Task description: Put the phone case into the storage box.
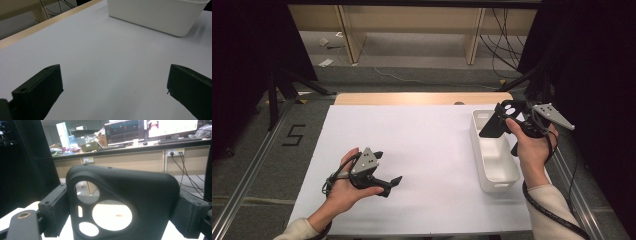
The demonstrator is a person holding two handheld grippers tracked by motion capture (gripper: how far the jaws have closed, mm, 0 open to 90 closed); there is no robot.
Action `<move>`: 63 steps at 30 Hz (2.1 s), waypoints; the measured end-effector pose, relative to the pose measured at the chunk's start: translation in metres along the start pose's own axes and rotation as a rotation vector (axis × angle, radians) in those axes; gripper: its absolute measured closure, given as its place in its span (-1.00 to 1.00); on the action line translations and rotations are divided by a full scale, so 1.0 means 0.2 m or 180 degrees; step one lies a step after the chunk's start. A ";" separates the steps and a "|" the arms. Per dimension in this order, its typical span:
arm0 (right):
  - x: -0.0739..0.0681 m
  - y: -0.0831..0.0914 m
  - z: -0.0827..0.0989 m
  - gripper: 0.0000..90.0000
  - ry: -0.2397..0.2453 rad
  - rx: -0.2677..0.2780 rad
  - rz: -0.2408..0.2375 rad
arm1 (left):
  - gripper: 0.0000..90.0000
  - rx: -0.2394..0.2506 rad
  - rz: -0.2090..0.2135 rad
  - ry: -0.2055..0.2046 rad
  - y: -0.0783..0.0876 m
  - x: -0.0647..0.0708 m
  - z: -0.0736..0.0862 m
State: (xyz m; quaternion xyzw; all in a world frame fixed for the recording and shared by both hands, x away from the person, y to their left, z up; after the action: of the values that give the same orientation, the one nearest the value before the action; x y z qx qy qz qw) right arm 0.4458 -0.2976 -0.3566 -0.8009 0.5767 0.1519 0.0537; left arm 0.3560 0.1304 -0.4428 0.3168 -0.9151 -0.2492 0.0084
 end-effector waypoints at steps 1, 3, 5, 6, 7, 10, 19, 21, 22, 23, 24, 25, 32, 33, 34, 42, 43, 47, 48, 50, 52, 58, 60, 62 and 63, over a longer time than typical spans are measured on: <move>0.00 0.00 0.00 -0.65 0.0005 -0.0004 0.0002 | -1.00 -0.0001 -0.0001 0.0002 0.00 0.00 0.00; 0.01 0.00 0.00 -0.65 0.0007 -0.0007 0.0007 | -1.00 0.0000 -0.0002 0.0001 0.00 0.00 0.00; 0.01 0.00 0.00 -0.65 0.0008 -0.0007 0.0011 | -1.00 0.0004 0.0000 -0.0002 0.00 0.00 0.00; 0.01 0.00 0.00 -0.65 0.0009 -0.0008 0.0015 | -1.00 0.0005 -0.0001 0.0000 0.00 0.00 0.00; 0.01 0.00 0.00 -0.65 0.0016 -0.0010 0.0018 | -1.00 0.0004 -0.0001 0.0001 0.00 0.00 0.00; 0.01 0.00 0.00 -0.65 0.0022 -0.0001 0.0021 | -1.00 0.0003 0.0000 0.0002 0.00 0.00 0.00; 0.03 0.00 0.00 -0.65 0.0000 -0.0010 0.0041 | -1.00 -0.0003 0.0007 0.0002 0.00 0.00 0.00; 0.03 0.00 0.00 -0.65 0.0001 -0.0013 0.0050 | -1.00 -0.0002 0.0004 -0.0001 0.00 0.00 0.00; 0.03 0.00 0.00 -0.65 0.0000 -0.0013 0.0050 | -1.00 -0.0001 0.0004 0.0000 0.00 0.00 0.00; 0.03 0.00 0.00 -0.65 -0.0002 -0.0013 0.0051 | -1.00 -0.0003 0.0004 0.0000 0.00 0.00 0.00; 0.03 0.00 0.00 -0.65 0.0007 -0.0016 0.0053 | -1.00 -0.0005 0.0005 -0.0001 0.00 0.00 0.00; 0.03 0.00 0.00 -0.65 -0.0002 -0.0018 0.0058 | -1.00 -0.0003 0.0008 -0.0001 0.00 0.00 0.00; 0.05 -0.01 0.01 -0.65 0.0021 -0.0037 0.0079 | -1.00 -0.0003 0.0008 -0.0008 0.00 0.00 0.00; 0.05 -0.01 0.01 -0.65 0.0035 -0.0029 0.0078 | -1.00 -0.0002 0.0007 -0.0007 0.00 0.00 0.00; 0.05 -0.01 0.02 -0.65 0.0041 -0.0029 0.0084 | -1.00 0.0000 0.0003 -0.0008 0.00 0.00 0.00; 0.05 -0.03 0.03 -0.65 0.0081 -0.0067 0.0115 | -1.00 0.0005 -0.0001 -0.0007 0.00 0.00 0.00; 0.06 -0.03 0.03 -0.65 0.0079 -0.0073 0.0114 | -1.00 0.0005 0.0000 -0.0008 0.00 0.00 0.00; 0.06 -0.04 0.02 -0.65 0.0092 -0.0060 0.0104 | -1.00 -0.0002 -0.0002 -0.0008 0.00 0.00 0.00; 0.06 -0.04 0.02 -0.65 0.0103 -0.0066 0.0105 | -1.00 -0.0001 0.0000 -0.0010 0.00 0.00 0.00; 0.06 -0.04 0.02 -0.65 0.0105 -0.0066 0.0105 | -1.00 0.0005 0.0001 -0.0007 0.00 0.00 0.00; 0.06 -0.04 0.02 -0.65 0.0110 -0.0068 0.0106 | -1.00 0.0007 -0.0001 -0.0006 0.00 0.00 0.00; 0.05 -0.05 0.02 -0.65 0.0121 -0.0080 0.0113 | -1.00 0.0002 0.0007 -0.0009 0.00 0.00 0.00; 0.05 -0.05 0.02 -0.65 0.0132 -0.0077 0.0111 | -1.00 -0.0002 0.0008 -0.0006 0.00 0.00 0.00; 0.05 -0.05 0.02 -0.65 0.0125 -0.0081 0.0110 | -1.00 -0.0003 0.0011 -0.0005 0.00 0.00 0.00; 0.05 -0.05 0.02 -0.65 0.0129 -0.0089 0.0114 | -1.00 -0.0004 0.0010 -0.0004 0.00 0.00 0.00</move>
State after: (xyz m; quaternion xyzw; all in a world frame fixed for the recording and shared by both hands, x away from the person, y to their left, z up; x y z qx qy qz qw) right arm 0.4581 -0.3028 -0.3650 -0.7941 0.5897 0.1446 0.0280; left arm 0.3565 0.1304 -0.4427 0.3152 -0.9155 -0.2499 0.0083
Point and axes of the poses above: each handheld gripper's, and its own axes: y roughly backward along the jaws, z roughly out of its underside, x roughly to its right, the point moved 2 cm from there along -y, roughly forward along the jaws, and after that the axes turned 9 degrees about -y, right-handed, at the moved point
